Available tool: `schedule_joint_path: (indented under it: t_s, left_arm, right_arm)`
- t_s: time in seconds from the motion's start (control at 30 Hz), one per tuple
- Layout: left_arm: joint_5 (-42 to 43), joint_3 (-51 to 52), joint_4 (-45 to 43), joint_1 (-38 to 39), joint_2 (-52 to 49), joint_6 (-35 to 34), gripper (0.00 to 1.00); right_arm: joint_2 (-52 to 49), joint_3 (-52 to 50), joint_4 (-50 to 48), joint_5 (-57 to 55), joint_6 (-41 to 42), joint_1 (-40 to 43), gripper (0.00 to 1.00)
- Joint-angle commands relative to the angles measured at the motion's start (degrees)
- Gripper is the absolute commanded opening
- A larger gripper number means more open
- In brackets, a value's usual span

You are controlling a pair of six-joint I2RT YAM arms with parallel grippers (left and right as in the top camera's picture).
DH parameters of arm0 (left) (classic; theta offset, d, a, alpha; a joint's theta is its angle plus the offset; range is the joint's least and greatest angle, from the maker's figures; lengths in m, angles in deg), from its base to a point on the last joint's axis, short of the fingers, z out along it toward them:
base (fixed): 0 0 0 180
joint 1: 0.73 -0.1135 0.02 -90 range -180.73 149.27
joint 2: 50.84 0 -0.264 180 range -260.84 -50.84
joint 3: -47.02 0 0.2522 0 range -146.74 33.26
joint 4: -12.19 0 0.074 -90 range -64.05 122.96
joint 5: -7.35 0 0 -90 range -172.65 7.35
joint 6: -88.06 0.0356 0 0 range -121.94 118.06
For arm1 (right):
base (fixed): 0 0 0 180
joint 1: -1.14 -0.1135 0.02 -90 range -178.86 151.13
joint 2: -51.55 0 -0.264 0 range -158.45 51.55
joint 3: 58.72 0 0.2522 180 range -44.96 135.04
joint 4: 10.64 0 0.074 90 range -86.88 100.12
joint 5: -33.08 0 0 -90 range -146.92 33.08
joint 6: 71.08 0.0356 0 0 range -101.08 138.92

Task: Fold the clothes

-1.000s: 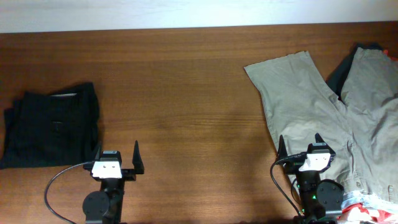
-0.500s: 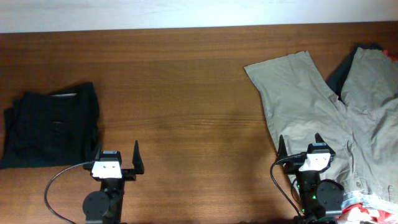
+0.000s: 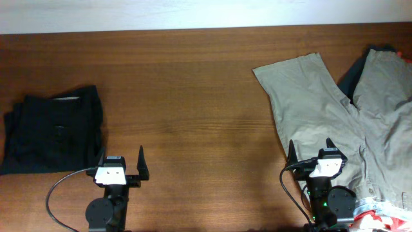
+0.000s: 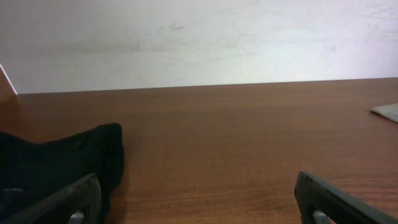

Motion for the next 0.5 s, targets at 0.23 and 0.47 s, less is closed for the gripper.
schedule_joint_path:
  t_s: [0.23, 0.47]
  left_arm:
    - [0.8, 0.2, 0.2, 0.0, 0.4, 0.7, 0.99]
    - [0.8, 0.2, 0.0, 0.0, 0.4, 0.7, 0.99]
  right_arm:
    - [0.0, -0.3, 0.3, 0.1, -0.2, 0.1, 0.99]
    - [0.0, -0.3, 0.3, 1.4, 2.0, 0.1, 0.99]
